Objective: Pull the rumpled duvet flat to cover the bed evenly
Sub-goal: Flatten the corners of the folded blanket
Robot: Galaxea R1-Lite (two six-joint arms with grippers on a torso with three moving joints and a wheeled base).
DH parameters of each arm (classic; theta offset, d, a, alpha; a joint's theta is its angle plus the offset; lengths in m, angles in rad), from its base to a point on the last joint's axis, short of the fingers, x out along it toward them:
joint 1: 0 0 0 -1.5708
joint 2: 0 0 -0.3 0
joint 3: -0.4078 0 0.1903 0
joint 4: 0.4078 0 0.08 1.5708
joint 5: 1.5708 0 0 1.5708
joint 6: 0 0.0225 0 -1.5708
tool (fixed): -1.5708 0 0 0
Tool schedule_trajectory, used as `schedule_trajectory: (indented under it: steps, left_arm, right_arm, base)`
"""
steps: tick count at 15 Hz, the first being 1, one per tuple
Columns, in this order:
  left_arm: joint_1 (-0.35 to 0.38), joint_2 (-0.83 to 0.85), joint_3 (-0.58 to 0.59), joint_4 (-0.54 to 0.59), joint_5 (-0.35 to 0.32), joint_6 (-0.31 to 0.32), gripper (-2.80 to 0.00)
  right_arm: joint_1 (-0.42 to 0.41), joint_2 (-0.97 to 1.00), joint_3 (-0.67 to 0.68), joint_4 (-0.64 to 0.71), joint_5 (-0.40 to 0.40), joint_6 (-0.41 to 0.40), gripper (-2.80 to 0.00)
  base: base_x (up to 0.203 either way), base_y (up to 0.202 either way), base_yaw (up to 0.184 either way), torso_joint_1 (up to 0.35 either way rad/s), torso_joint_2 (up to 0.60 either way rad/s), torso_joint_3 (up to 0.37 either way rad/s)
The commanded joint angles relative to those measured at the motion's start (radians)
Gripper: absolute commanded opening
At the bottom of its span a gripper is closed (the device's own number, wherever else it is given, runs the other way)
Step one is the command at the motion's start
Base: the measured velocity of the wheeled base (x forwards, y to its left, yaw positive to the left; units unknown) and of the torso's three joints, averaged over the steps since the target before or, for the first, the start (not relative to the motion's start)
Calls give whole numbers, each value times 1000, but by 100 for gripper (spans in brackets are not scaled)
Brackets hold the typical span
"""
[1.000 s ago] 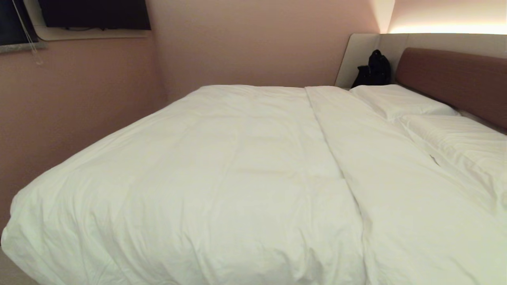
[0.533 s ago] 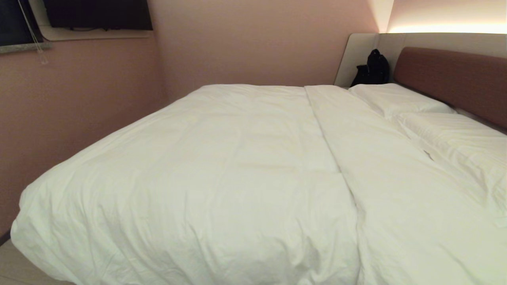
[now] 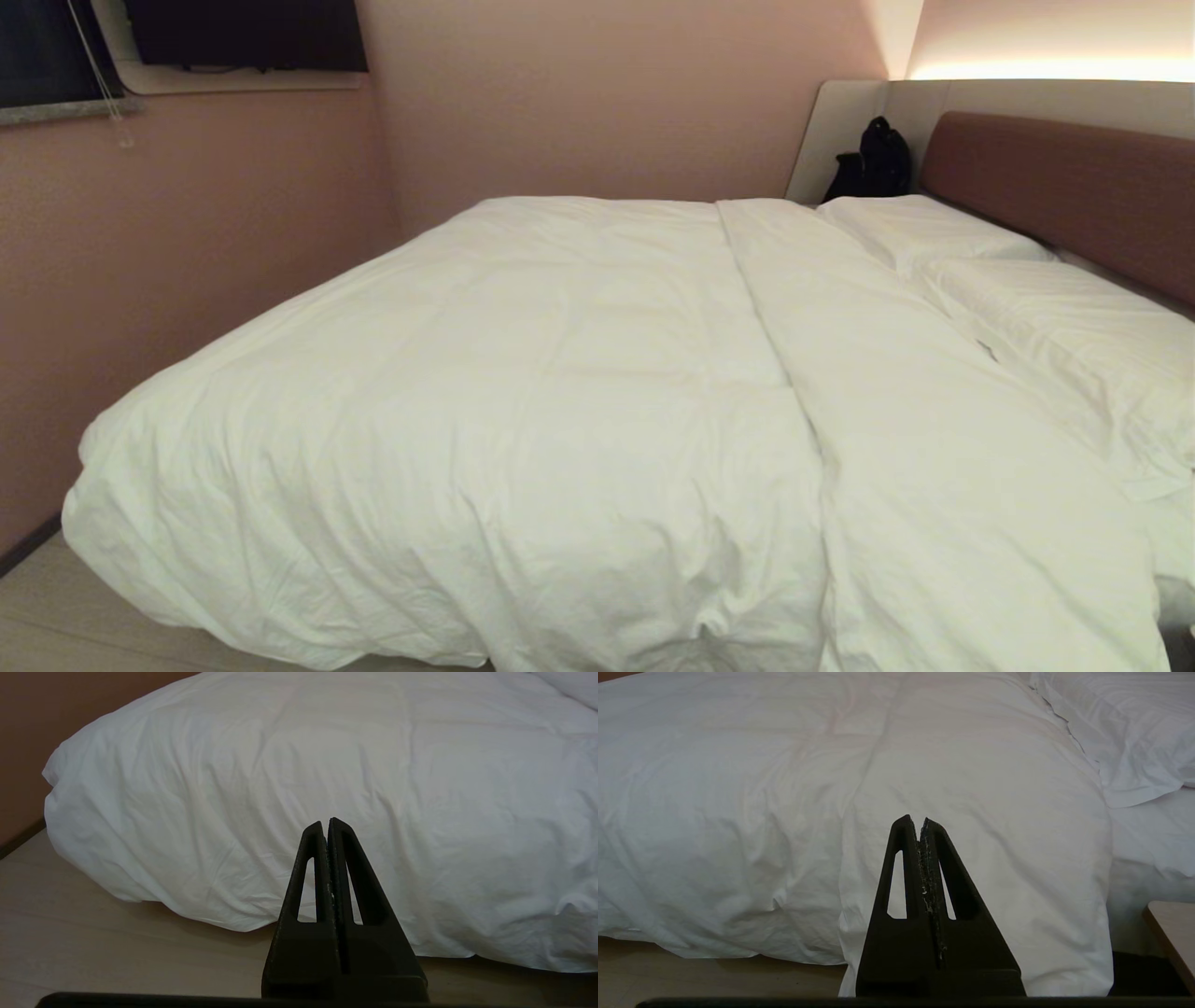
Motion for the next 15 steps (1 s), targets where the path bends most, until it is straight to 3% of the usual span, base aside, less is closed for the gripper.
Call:
schedule_trajectory:
  steps: [1, 15]
  left_arm:
    - [1, 0, 0, 0, 0, -2, -280]
    - [0, 0, 0, 0, 0, -2, -280]
  right_arm:
    - [0, 0, 0, 0, 0, 0, -280]
    - [0, 0, 0, 0, 0, 0, -280]
  base:
    - [0, 0, 0, 0, 0, 0]
    - [0, 0, 0, 0, 0, 0]
